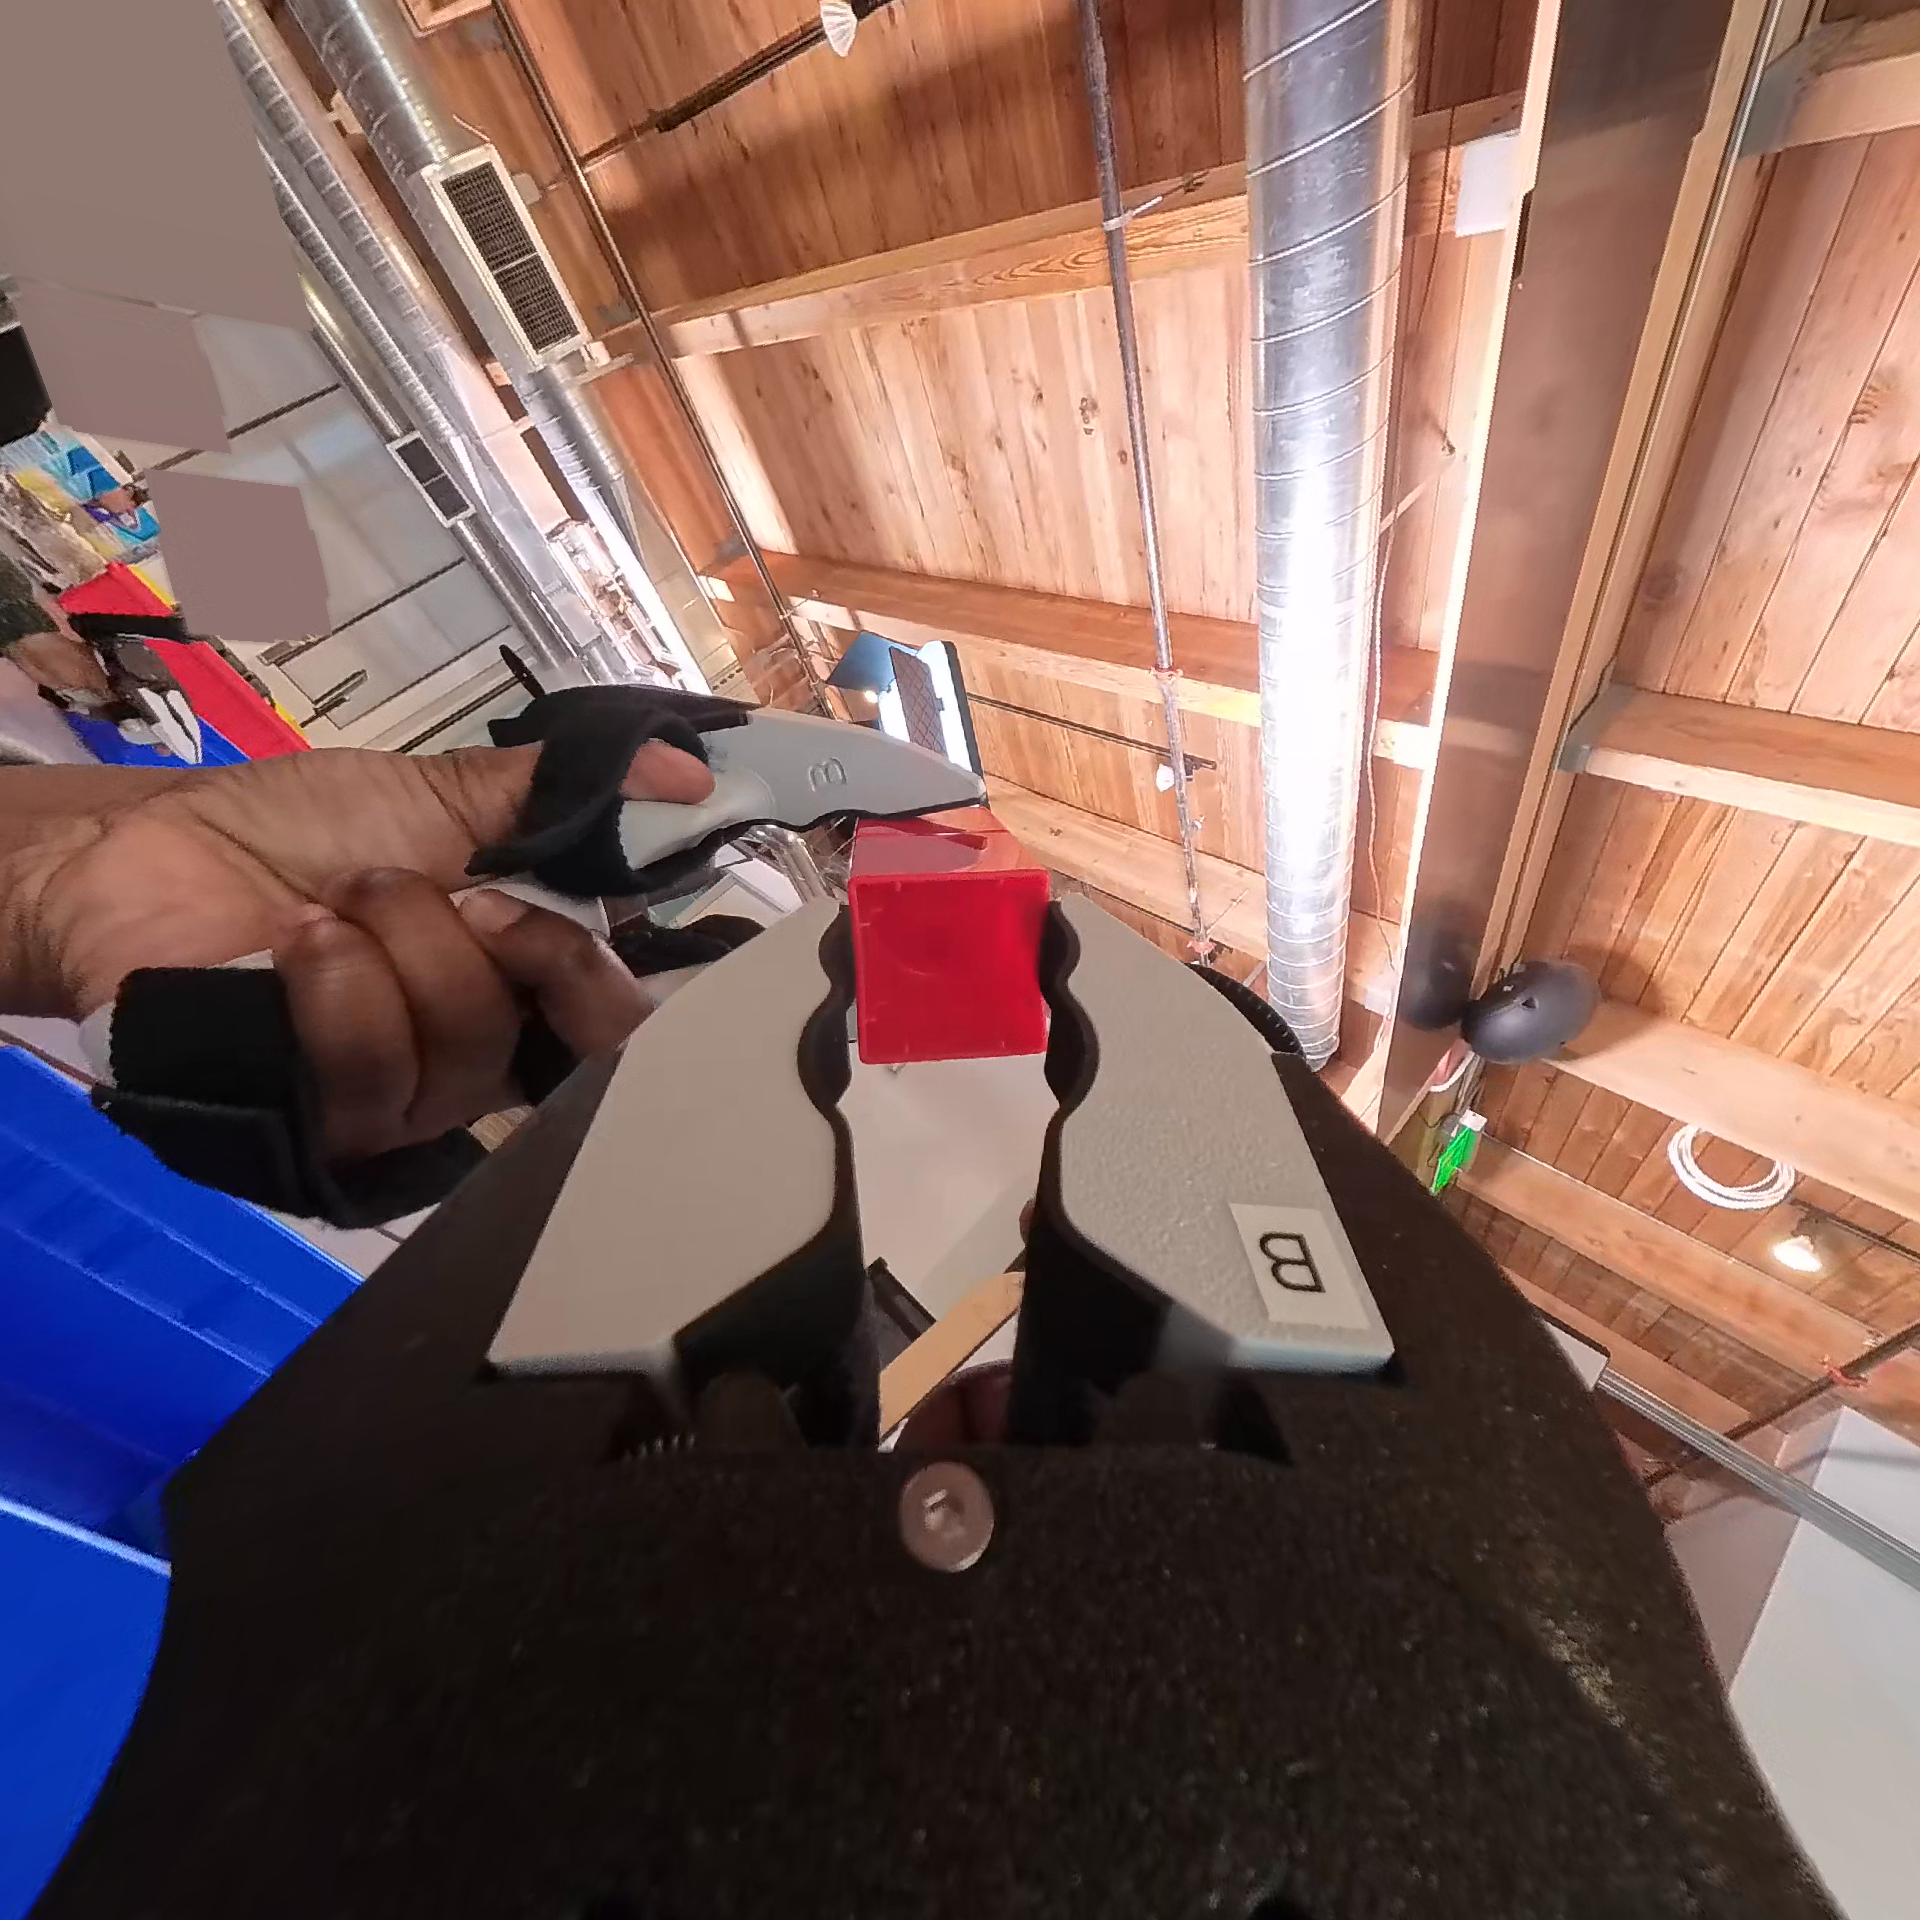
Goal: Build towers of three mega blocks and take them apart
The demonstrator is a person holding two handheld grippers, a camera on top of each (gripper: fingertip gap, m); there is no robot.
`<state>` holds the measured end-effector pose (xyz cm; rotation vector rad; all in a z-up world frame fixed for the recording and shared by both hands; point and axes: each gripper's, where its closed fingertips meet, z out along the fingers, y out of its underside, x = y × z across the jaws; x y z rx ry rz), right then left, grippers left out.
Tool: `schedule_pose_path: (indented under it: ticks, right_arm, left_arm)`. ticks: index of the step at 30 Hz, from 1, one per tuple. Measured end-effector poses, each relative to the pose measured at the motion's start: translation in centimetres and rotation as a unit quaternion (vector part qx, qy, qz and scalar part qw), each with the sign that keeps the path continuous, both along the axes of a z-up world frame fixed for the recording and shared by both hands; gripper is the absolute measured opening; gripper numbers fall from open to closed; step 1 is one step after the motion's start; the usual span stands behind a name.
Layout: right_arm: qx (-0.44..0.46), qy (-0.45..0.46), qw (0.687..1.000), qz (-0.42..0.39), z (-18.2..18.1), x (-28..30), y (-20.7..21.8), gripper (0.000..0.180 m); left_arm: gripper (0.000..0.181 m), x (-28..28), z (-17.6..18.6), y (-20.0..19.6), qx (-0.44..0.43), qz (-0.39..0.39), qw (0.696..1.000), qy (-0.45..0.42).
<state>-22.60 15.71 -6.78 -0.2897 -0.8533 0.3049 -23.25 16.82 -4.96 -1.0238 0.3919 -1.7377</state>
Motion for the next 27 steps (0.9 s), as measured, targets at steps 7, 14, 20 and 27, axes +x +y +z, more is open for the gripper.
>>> schedule_pose_path:
  ticks: [7, 14, 20, 27]
  right_arm:
    - [-0.059, 0.063, 0.995, 0.050, 1.7, 2.5, 0.5, 0.034]
    - [-0.070, 0.069, 0.995, 0.028, 1.9, 4.0, 1.5, 0.034]
    - [-0.067, 0.048, 0.996, 0.015, 1.3, 3.0, 1.6, 0.035]
    - [-0.067, 0.054, 0.996, 0.013, 1.3, 3.3, 1.7, 0.035]
  left_arm:
    - [0.071, -6.6, -0.2, 0.4, 0.115, 0.211, 0.955, 0.177]
    - [0.061, -16.8, -11.3, 4.0, 0.012, 0.363, 0.766, 0.530]
    - [0.061, -24.4, -26.0, 0.8, -0.243, 0.207, 0.531, 0.785]
    - [0.092, -25.9, -31.9, -0.2, -0.338, 0.101, 0.495, 0.794]
